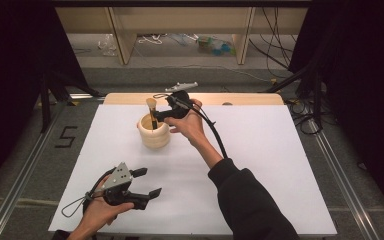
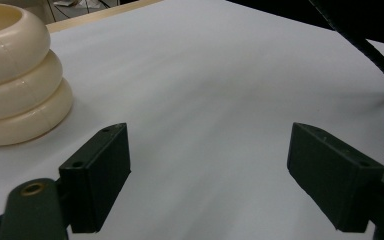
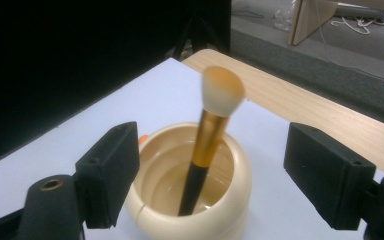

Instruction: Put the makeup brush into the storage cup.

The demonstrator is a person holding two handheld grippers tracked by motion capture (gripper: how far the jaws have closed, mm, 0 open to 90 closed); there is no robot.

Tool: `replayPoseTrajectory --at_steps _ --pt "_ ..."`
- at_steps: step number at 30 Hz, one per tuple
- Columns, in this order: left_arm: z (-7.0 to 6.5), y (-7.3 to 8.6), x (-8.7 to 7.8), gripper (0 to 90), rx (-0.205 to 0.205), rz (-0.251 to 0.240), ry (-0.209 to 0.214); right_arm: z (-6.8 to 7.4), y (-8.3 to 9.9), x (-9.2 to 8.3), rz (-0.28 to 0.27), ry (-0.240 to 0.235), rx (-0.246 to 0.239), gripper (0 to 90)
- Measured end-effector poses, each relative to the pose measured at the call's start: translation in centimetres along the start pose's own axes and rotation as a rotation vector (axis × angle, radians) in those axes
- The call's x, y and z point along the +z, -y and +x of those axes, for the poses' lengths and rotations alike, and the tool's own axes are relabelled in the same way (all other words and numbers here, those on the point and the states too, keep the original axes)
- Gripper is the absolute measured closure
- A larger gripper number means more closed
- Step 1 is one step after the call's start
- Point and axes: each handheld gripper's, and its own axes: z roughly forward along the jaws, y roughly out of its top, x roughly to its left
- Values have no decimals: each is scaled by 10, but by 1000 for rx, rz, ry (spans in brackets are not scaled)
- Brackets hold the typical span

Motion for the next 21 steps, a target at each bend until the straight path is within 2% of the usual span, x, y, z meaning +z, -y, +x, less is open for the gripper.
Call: replayPoseTrajectory --at_steps 1,3,4,5,6,9,11,12,13,15,17,21 --pt "2 -1 0 175 22 5 0 0 0 -3 -10 -9 0 235" --pt "2 0 0 174 21 1 -4 1 1 -7 -19 -16 -3 234" --pt "2 -1 -1 174 20 0 -3 4 2 -15 -28 -15 -35 230" --pt "2 -1 -2 175 21 1 -10 6 3 -20 -24 -17 -46 226" --pt "1 -1 -1 175 -5 -3 -15 6 3 -20 -24 -17 -46 226" --pt "1 -1 -1 174 4 -6 -15 10 5 -36 -64 -40 -70 220" --pt "1 -1 -2 174 2 -9 -18 11 6 -41 -77 -33 -85 217" --pt "3 -2 -2 174 16 -18 -16 12 8 -49 -82 -31 -111 217" --pt "3 -2 -2 173 16 -18 -16 12 8 -49 -82 -31 -111 217" --pt "2 -1 -2 169 -10 -28 -24 10 13 -62 -91 -34 -117 222" --pt "3 -2 -3 167 5 -30 -33 9 16 -66 -96 -35 -111 218" --pt "3 -2 -3 164 -14 -40 -39 1 28 -85 -124 -28 -104 212"
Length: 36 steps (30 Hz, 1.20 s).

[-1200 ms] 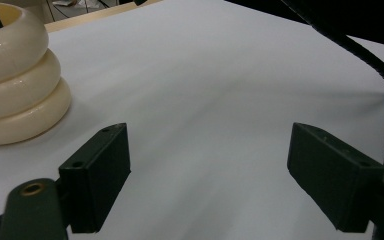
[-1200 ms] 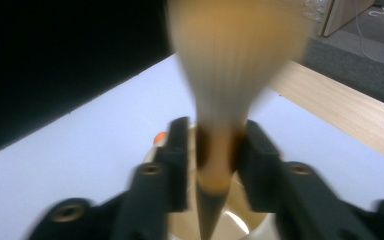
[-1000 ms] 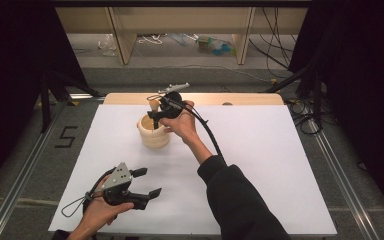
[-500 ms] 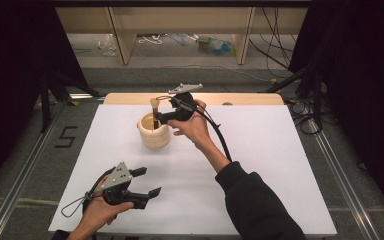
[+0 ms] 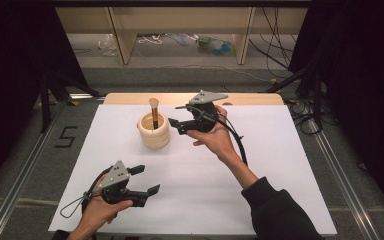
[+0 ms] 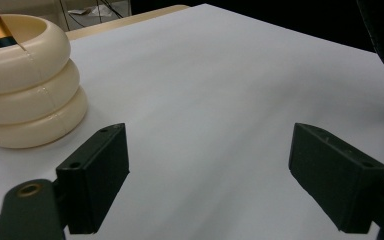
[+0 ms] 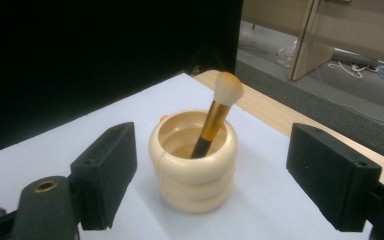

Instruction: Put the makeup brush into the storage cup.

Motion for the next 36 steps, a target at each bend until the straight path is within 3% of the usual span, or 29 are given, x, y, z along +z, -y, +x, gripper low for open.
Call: replayPoseTrajectory --at_steps 15,24,28,29,32,36 --pt "0 0 0 163 7 3 1 -1 41 -43 -18 5 25 211" --pt "2 0 0 163 13 -1 0 -8 61 -59 14 11 35 205" --pt "1 -1 1 163 4 -2 4 -11 69 -67 -15 20 48 200" --pt "1 -1 1 163 19 -2 5 -12 71 -70 -11 26 49 196" --pt "1 0 2 163 1 -4 8 -13 76 -76 -30 25 55 195" --pt "1 -2 2 163 16 -5 4 -13 82 -82 -29 33 60 189"
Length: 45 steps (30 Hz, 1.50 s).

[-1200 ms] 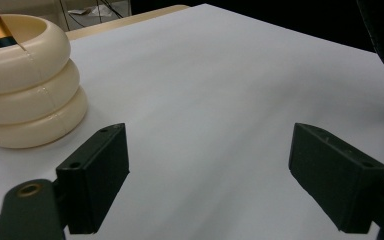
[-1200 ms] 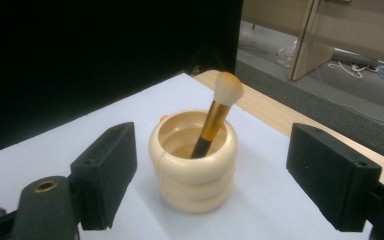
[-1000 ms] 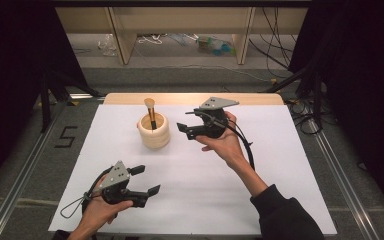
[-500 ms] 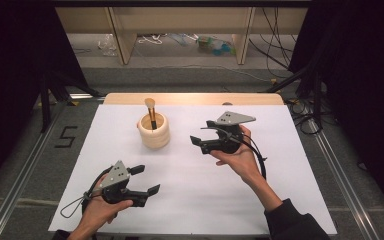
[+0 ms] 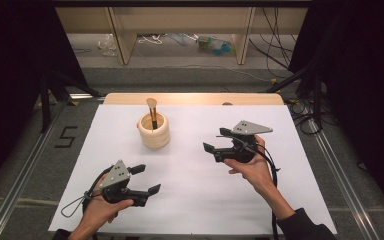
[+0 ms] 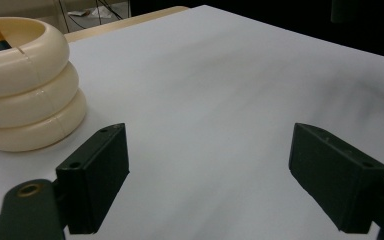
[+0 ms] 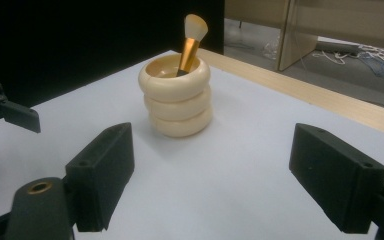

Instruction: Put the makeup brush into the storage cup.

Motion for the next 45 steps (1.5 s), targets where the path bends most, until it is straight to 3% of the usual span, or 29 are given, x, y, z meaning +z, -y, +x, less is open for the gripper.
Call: replayPoseTrajectory --at_steps 10,19,25,28,30,35,42,44,45 --pt "0 0 0 163 -10 -4 3 5 12 -12 40 4 -9 183" --pt "-1 0 -1 163 -7 2 -2 2 26 -27 -7 15 16 189" --pt "0 0 -1 163 -15 -8 7 1 34 -35 -2 19 37 171" --pt "1 -1 -2 163 8 0 -1 0 38 -40 -5 22 54 162" --pt "0 0 -1 163 -9 -3 -3 -2 41 -46 0 34 54 162" --pt "0 0 -2 163 -10 -3 -4 -4 50 -56 -34 25 79 162" --pt "1 -1 -1 164 2 -5 2 0 58 -61 12 57 53 162" --pt "1 0 -2 163 -19 -2 -8 1 60 -61 9 59 30 162" --pt "1 0 -2 164 -18 -2 -6 3 61 -61 20 51 45 162"
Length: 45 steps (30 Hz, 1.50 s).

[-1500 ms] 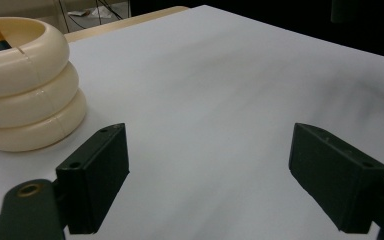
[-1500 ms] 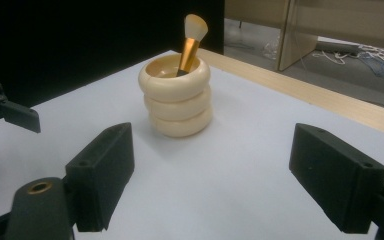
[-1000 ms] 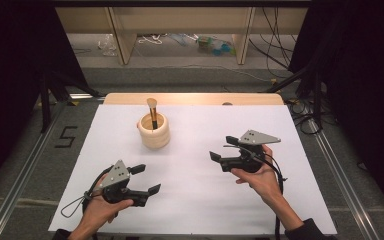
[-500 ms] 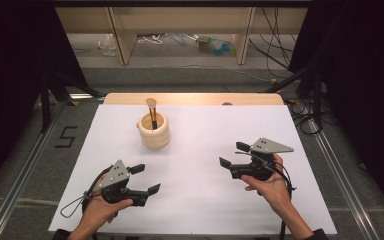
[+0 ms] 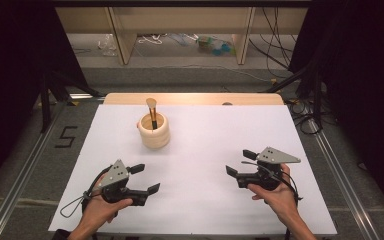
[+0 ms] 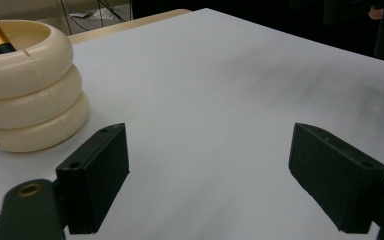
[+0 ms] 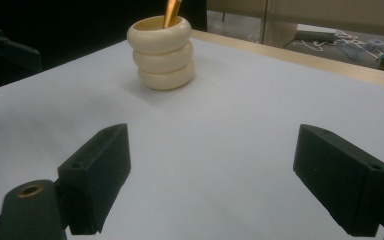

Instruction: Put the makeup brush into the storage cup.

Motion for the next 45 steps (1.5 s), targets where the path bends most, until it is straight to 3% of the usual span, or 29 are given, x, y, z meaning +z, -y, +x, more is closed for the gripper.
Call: replayPoseTrajectory --at_steps 1,3,9,13,17,20,24,31,34,43,45 --pt "0 0 0 164 0 -2 0 -1 2 1 -19 5 -16 161" --pt "0 0 0 163 -1 -2 1 3 4 -1 -7 -5 3 161" --pt "0 0 0 164 -2 -3 1 7 9 -6 2 -7 -12 162" --pt "0 0 0 164 -1 -1 1 12 9 -9 -15 -34 -25 161" --pt "0 0 0 164 1 -2 1 16 11 -10 -41 -32 -29 161" --pt "0 0 0 164 3 0 1 15 12 -12 -18 -36 -22 162" --pt "1 -1 0 164 12 -2 1 13 12 -11 -40 -33 -15 162" --pt "1 -1 0 164 15 1 1 12 12 -12 -18 -26 -11 162" --pt "0 -1 0 164 16 2 -1 11 13 -11 -39 -26 -15 163" --pt "0 -1 0 164 14 0 -2 10 13 -11 -19 -20 -17 163" --pt "1 -1 0 164 15 1 0 10 13 -10 -35 -31 -17 163"
